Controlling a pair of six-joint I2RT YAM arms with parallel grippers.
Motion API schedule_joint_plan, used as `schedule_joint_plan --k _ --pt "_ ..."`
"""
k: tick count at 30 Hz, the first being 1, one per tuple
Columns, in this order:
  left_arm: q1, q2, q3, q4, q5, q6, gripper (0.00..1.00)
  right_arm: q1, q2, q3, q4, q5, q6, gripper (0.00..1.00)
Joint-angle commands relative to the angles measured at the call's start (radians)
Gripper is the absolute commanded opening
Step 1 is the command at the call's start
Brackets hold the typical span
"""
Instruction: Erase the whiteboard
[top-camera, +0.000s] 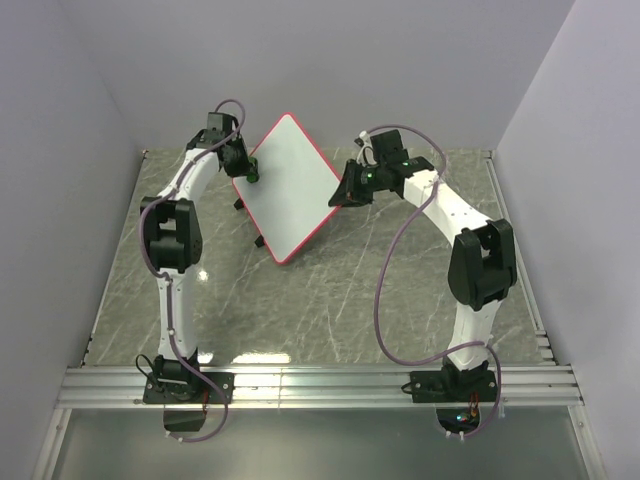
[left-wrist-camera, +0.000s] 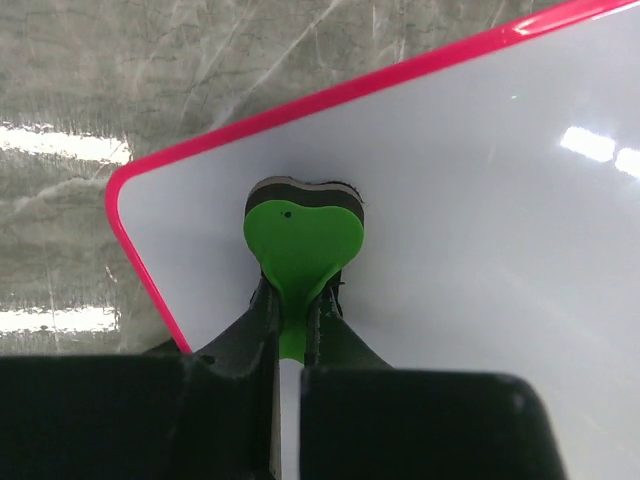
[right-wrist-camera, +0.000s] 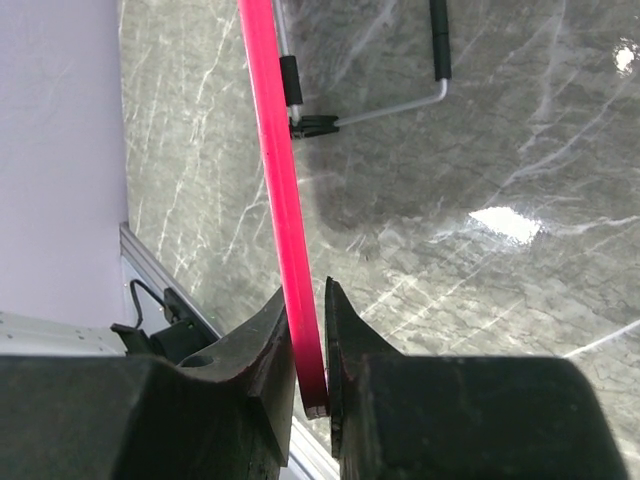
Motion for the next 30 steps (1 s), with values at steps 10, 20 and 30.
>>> schedule_joint_plan --k 10,20,30 --pt "0.047 -0.245 -0.095 0.018 -0.016 -0.034 0.00 0.025 0.019 0.127 -0.049 0.088 -0.009 0.85" --pt "0.110 -0.414 -0.371 -0.005 -0.180 0.002 0.00 -0.036 -0.095 0.169 -0.098 0.198 -0.038 1.00" --pt "0.110 -0.524 -0.744 -0.031 -0.294 -0.031 0.02 -0.257 -0.383 -0.027 -0.058 0.167 -0.023 1.00"
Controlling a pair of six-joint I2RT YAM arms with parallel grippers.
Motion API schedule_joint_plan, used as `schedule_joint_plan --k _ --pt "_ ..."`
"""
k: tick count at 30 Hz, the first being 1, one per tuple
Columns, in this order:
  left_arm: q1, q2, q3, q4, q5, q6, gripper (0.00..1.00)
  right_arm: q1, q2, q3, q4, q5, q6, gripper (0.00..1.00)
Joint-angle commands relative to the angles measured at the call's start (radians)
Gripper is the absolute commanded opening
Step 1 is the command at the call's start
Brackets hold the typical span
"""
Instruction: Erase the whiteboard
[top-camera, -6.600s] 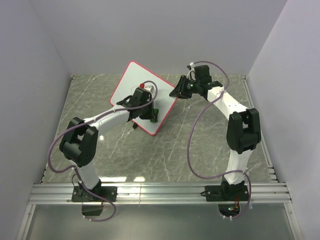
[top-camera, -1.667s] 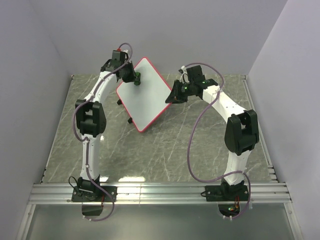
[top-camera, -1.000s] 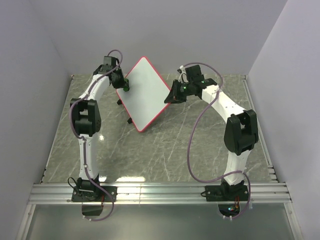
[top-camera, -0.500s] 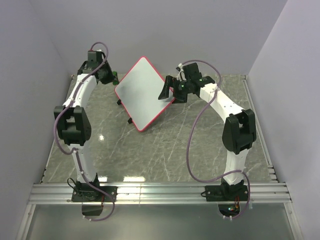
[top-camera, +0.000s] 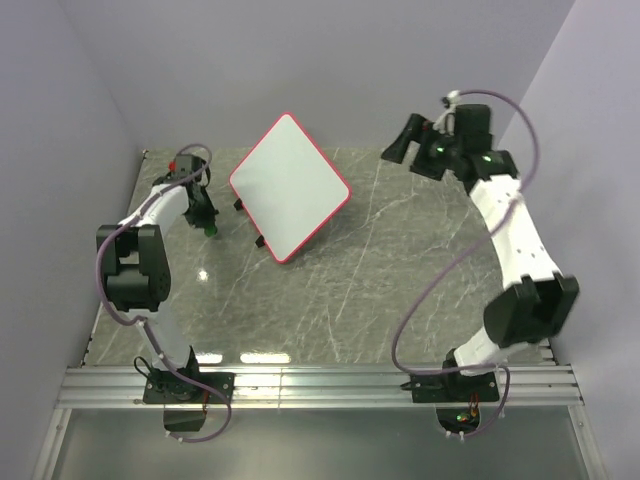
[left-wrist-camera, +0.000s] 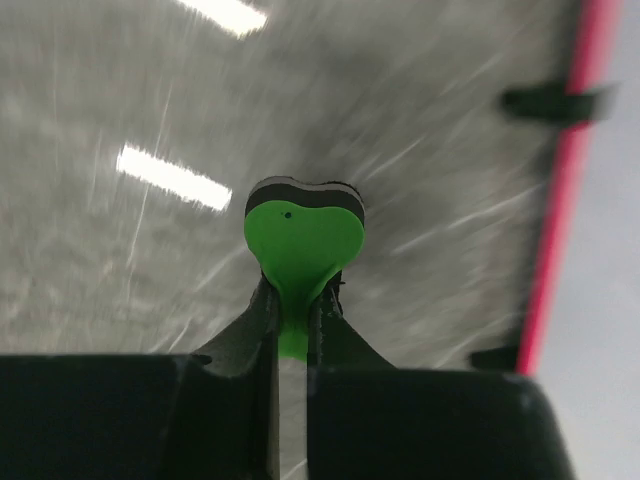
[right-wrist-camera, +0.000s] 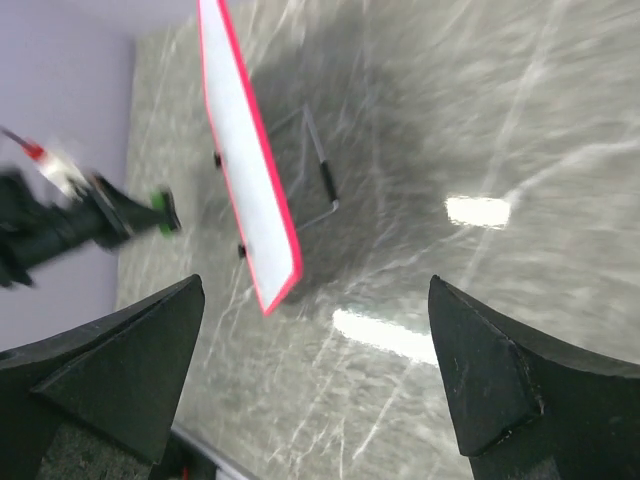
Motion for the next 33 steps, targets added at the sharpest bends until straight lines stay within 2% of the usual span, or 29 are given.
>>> schedule_joint_plan --k 1,5,6,7,9,13,15,16,22,28,33 --pt "-0.003 -0.063 -0.090 0.009 -0.044 -0.013 0.10 -0.043 -0.122 -0.093 0.029 -0.006 -0.001 1.00" --pt "-0.003 -0.080 -0.170 0.021 -0.028 -0.028 0.22 -0.057 -0.215 -0.227 0.056 -0.040 0.021 1.00" --pt "-0.003 -0.083 -0.176 0.021 -0.027 -0.028 0.30 -0.057 -0.231 -0.247 0.071 -0.048 0.028 1.00" --pt "-0.003 -0.088 -0.180 0.017 -0.027 -0.030 0.45 -0.057 -0.261 -0.279 0.077 -0.051 0.039 1.00" --pt "-0.003 -0.102 -0.184 -0.002 -0.030 -0.036 0.64 -0.057 -0.303 -0.319 0.083 -0.061 0.047 1.00" --pt "-0.008 -0.135 -0.186 -0.029 -0.042 -0.046 0.83 -0.049 -0.375 -0.370 0.094 -0.074 0.059 1.00" --pt "-0.009 -0.164 -0.184 -0.059 -0.054 -0.048 0.88 -0.045 -0.406 -0.416 0.106 -0.080 0.074 1.00" --pt "-0.009 -0.177 -0.184 -0.066 -0.060 -0.051 0.97 -0.040 -0.435 -0.445 0.111 -0.089 0.082 1.00" --pt "-0.011 -0.218 -0.163 -0.135 -0.076 -0.059 0.99 -0.026 -0.556 -0.558 0.132 -0.103 0.107 1.00" --pt "-0.023 -0.270 -0.100 -0.163 -0.054 -0.097 0.99 0.014 -0.647 -0.604 0.111 -0.089 0.113 1.00" --pt "-0.034 -0.433 -0.140 -0.094 -0.002 -0.099 0.99 0.027 -0.703 -0.577 0.043 -0.055 0.113 1.00"
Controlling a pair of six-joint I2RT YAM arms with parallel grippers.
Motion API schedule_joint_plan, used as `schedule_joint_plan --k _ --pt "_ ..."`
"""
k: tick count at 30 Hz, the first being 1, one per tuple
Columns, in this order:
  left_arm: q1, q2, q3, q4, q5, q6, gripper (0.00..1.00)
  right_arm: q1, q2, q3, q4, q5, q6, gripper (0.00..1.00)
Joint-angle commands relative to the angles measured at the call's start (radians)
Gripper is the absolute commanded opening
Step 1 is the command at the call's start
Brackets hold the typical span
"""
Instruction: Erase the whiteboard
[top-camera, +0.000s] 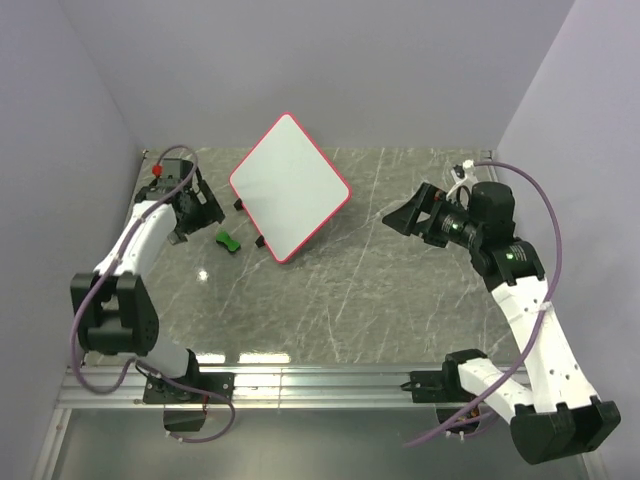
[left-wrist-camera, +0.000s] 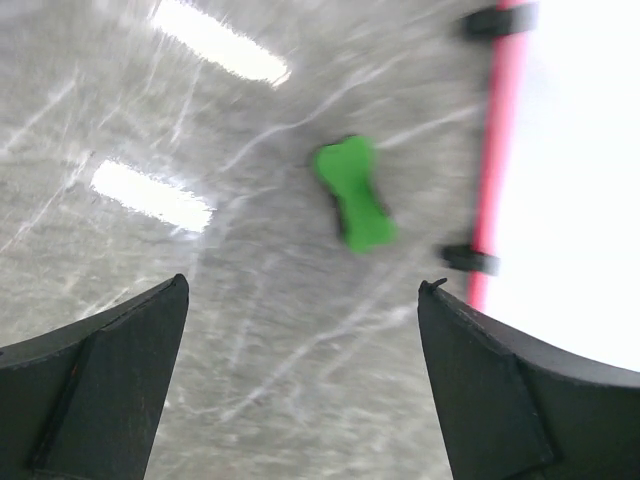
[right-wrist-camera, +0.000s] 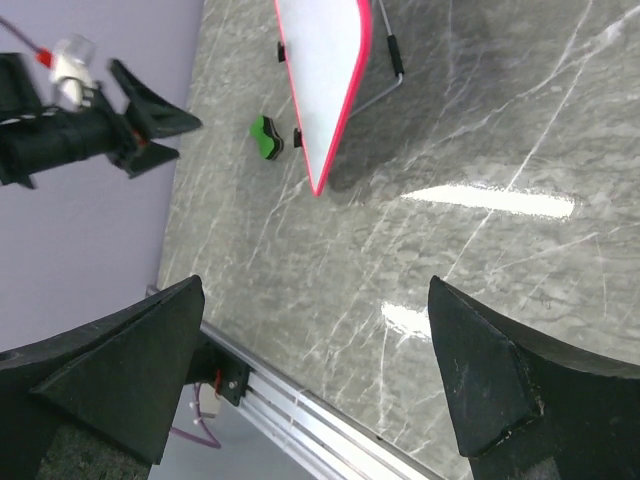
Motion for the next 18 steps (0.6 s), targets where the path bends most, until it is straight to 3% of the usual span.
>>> schedule_joint_plan --k 1,6,18 --pt "-0.013 -0.159 0.003 0.052 0.059 -0.016 0.99 0.010 -0.058 0.041 -0.043 0.026 0.010 1.00" --pt "-0.022 -0.225 0.067 0.063 0.072 -0.033 0.99 0.011 -0.133 0.053 -0.144 0.069 0.016 1.00" --pt "-0.041 -0.073 0.549 -0.078 0.047 -0.022 0.99 0.079 -0.167 0.162 -0.284 0.170 -0.047 1.00"
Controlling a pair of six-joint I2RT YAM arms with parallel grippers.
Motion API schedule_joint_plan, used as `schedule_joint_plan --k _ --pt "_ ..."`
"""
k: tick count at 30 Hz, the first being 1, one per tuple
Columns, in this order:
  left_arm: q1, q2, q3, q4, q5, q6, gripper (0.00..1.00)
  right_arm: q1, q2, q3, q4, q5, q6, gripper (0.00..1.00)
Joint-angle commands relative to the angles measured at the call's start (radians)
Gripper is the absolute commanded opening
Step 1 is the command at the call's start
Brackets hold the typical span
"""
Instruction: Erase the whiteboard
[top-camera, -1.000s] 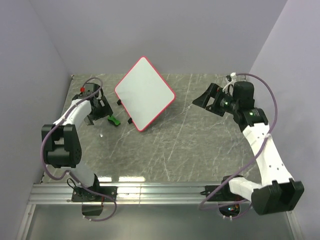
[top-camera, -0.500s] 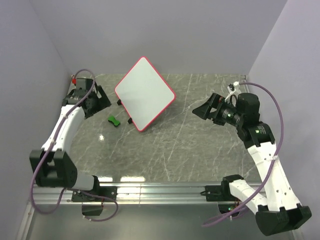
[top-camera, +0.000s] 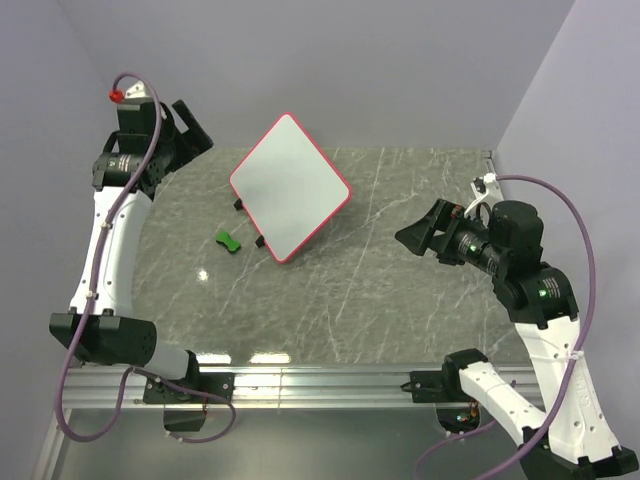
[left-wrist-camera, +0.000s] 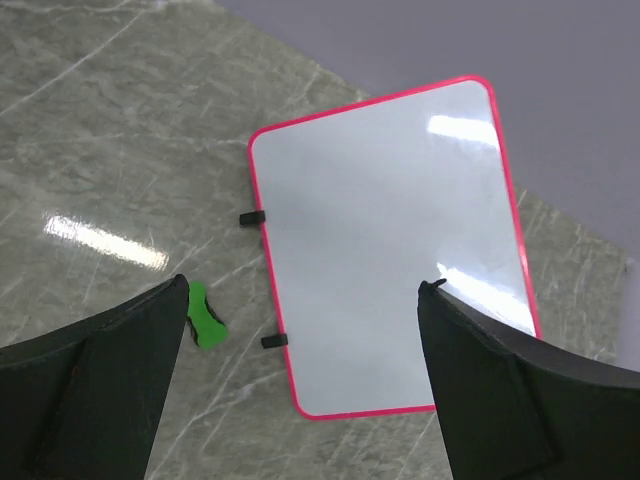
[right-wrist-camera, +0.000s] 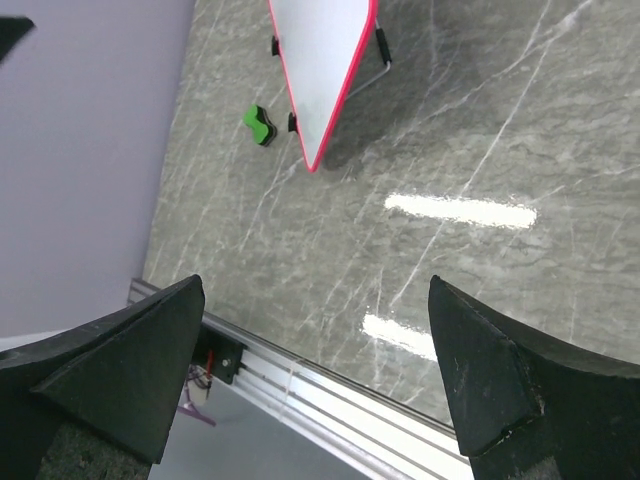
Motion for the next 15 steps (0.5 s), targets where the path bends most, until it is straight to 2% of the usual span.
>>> schedule_joint_plan --k 1,6,15 --pt "-0.017 0.039 0.124 -0.054 -0.002 0.010 0.99 0.023 -0.006 0.059 -0.044 0.051 -0.040 1.00" --pt "-0.027 0.057 0.190 -0.074 -0.027 0.039 0.99 0.038 -0.004 0.084 -0.065 0.086 -0.060 1.00" --pt "-0.039 0.066 0.183 -0.037 -0.027 0.057 0.99 0.043 -0.015 0.079 -0.064 0.114 -0.068 1.00"
